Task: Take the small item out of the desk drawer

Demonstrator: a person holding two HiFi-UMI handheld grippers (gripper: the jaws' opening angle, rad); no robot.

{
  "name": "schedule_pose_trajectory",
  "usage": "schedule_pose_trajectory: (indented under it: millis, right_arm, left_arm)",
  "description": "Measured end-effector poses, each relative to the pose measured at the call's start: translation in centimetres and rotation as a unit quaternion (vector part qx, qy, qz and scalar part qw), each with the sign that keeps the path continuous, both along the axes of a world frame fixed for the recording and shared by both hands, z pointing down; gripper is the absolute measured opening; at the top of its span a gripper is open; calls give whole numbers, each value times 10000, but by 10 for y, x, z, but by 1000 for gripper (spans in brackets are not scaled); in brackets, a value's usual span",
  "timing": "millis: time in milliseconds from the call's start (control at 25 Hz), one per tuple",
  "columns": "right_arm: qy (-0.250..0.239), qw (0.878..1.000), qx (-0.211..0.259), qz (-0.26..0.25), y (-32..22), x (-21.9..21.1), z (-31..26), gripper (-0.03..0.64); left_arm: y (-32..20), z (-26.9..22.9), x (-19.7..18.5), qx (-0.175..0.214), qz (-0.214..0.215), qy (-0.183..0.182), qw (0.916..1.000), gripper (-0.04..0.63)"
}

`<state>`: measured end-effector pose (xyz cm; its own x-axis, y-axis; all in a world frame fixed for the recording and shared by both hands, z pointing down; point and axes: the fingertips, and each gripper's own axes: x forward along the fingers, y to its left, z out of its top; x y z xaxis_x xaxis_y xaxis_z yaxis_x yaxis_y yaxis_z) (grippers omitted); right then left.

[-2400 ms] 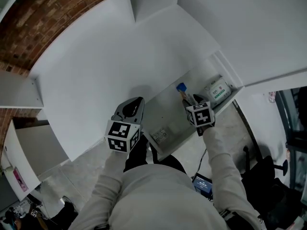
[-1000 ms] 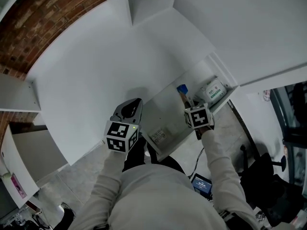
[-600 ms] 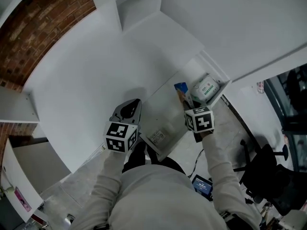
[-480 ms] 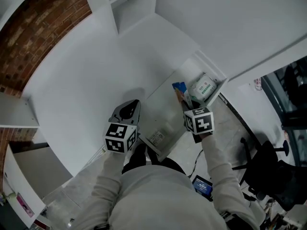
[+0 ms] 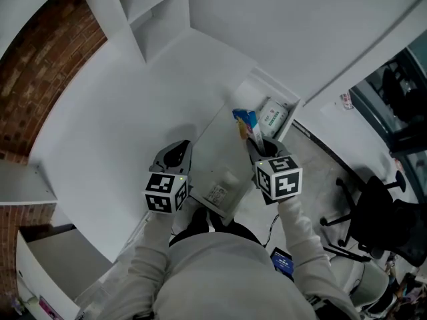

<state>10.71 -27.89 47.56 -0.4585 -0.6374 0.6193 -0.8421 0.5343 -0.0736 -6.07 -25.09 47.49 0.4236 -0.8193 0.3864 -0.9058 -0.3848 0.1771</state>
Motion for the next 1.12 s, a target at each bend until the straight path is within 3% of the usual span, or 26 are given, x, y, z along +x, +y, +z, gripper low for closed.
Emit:
schedule_pose_trajectory:
  millis: [400,680,1120]
  right_arm:
    - [-705,9938,565,645,19,17,-49,86]
    - [-1217,9836,903,979,37,22,-76,86]
    - [-1629,9664,1501,1303,58,37,-111,84]
  left_arm:
    - [-1,-10,12,148,346,-27,9993,23]
    - [-1,-13,13,194,496,-52,9986,23]
    - [8,-11,19,174,653,-76,9977,23]
